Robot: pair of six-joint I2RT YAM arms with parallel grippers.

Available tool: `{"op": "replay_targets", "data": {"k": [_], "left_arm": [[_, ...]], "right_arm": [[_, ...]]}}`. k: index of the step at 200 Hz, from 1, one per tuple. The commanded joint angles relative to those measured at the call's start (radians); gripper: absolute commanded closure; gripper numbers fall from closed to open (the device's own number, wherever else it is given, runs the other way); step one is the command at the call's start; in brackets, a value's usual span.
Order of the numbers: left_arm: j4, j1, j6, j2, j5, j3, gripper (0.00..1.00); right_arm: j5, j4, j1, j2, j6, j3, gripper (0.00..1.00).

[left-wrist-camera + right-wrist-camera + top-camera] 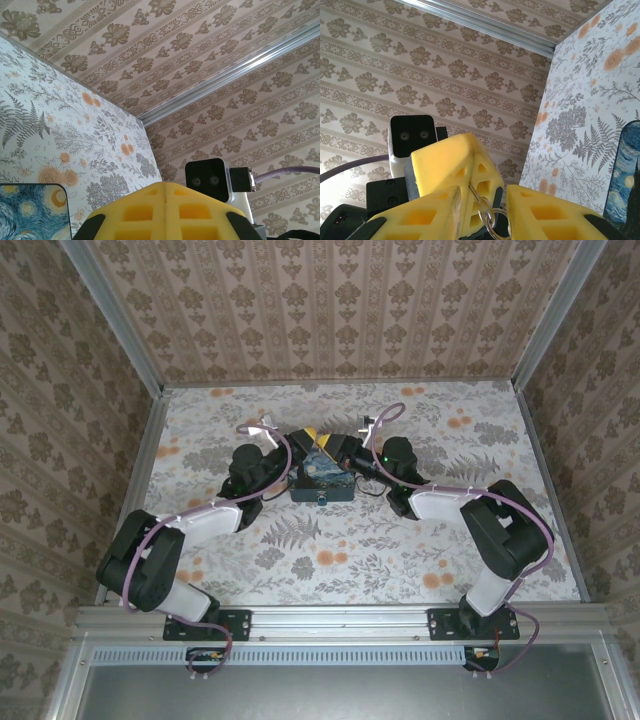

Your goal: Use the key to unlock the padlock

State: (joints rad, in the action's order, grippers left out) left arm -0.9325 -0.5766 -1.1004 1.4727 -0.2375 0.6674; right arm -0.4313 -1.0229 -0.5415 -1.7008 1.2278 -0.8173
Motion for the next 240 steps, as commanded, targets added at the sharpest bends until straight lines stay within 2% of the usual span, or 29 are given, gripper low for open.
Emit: {"op": "replay_targets", "data": {"k": [1,159,240], "left_arm": [[-0.033,-0.008,-0.004,-0.002,0.011,0.018,1.00],[-0.042,-0.008,-0.021,-0.003,0.016,0.020,1.00],[-0.039,-0.008,-0.021,-0.004,0.023,0.017,1.00]], "right_arm": [[-0.024,-0.060,-0.007,-0.007,0.010,-0.016,0.69],[-0.058,-0.115,-0.012,-0.035,0.035,0.009,0.70],[-0.054,-0.118,-0.009,-0.034,0.035,0.018,0.76]]}}
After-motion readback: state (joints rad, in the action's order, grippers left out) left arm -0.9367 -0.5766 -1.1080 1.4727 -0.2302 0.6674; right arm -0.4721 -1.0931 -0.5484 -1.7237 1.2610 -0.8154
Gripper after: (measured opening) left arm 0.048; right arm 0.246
